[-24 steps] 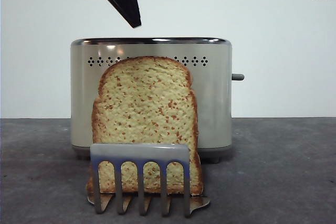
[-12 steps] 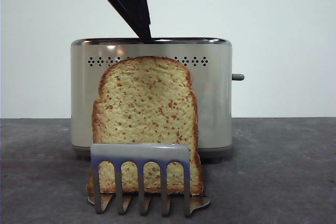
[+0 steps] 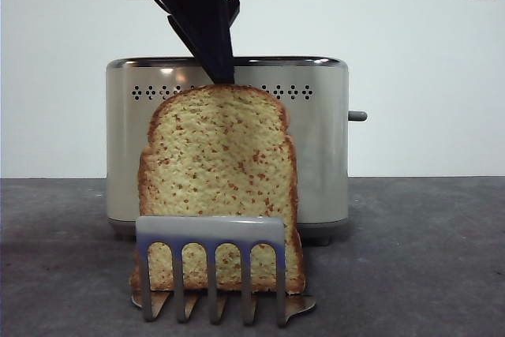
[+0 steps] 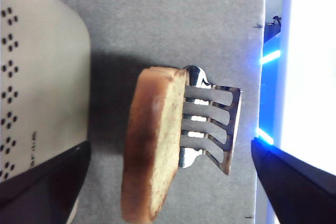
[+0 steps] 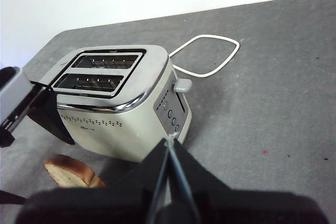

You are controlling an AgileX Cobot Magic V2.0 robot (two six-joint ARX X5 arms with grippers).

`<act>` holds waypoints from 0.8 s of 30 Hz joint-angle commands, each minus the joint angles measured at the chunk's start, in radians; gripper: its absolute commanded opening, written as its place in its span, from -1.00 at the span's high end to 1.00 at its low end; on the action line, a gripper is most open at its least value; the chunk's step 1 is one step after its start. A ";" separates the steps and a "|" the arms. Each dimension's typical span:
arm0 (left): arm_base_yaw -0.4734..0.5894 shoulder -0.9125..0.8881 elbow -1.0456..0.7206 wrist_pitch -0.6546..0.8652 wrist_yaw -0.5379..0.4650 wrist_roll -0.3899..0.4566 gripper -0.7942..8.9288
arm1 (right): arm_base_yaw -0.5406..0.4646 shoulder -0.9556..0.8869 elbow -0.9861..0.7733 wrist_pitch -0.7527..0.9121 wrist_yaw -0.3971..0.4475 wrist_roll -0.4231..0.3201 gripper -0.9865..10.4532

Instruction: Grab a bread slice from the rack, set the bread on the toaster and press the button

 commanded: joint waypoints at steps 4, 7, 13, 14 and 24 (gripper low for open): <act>-0.006 0.042 0.001 -0.007 -0.005 -0.006 -0.24 | 0.001 0.000 0.003 0.000 0.000 -0.016 0.83; -0.008 0.050 0.001 -0.016 -0.007 -0.005 0.02 | 0.001 0.000 0.003 -0.013 0.000 -0.017 0.83; -0.008 0.051 0.001 -0.039 -0.007 0.025 0.38 | 0.001 0.000 0.003 -0.048 0.000 -0.042 0.83; -0.008 0.051 0.001 -0.042 -0.008 0.030 0.45 | 0.001 0.000 0.003 -0.050 0.000 -0.042 0.83; -0.008 0.051 0.000 -0.018 -0.055 0.032 0.85 | 0.001 0.000 0.003 -0.053 0.000 -0.045 0.83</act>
